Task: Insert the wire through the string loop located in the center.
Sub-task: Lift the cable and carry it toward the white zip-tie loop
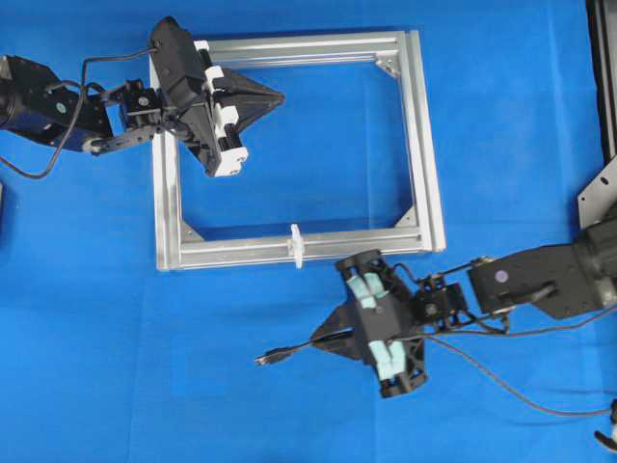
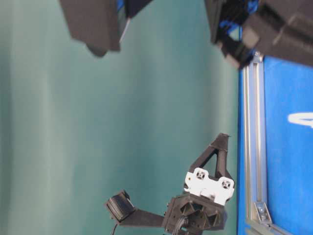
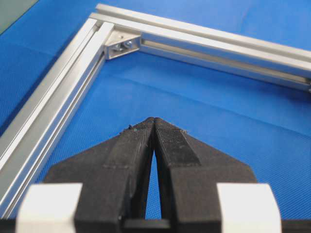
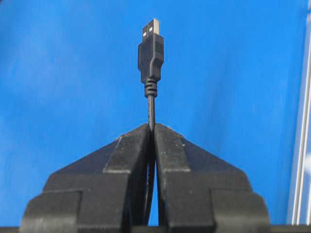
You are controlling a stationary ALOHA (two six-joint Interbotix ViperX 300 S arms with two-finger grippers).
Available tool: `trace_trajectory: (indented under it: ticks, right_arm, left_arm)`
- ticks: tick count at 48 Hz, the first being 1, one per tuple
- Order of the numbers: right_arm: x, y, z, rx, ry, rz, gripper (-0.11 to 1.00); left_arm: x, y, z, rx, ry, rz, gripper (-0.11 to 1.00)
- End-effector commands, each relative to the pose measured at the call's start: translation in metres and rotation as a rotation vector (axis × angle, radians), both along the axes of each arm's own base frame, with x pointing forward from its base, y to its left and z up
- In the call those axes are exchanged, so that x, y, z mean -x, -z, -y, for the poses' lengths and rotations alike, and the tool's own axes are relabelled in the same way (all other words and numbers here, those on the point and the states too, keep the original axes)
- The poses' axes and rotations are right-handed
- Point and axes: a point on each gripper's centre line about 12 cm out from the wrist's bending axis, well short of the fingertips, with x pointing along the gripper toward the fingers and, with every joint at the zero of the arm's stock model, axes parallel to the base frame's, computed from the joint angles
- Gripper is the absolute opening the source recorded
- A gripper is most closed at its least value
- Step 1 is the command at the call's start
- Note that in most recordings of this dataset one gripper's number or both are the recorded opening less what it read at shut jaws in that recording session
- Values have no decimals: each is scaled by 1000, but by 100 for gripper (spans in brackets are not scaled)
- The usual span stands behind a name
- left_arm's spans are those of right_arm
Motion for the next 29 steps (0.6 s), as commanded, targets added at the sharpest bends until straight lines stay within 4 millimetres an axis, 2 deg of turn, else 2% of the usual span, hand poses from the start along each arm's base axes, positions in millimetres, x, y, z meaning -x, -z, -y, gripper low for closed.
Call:
trace_trajectory:
  ticks: [1,29]
  right_arm:
    - [5,-15,2,-24,12,37,-2]
    - [68,-7,23,-45,47,-10,-2]
  left_arm:
    - [-2,-14,0,-12,3,41,0]
    - [-2,-14,1,-11,4,42,0]
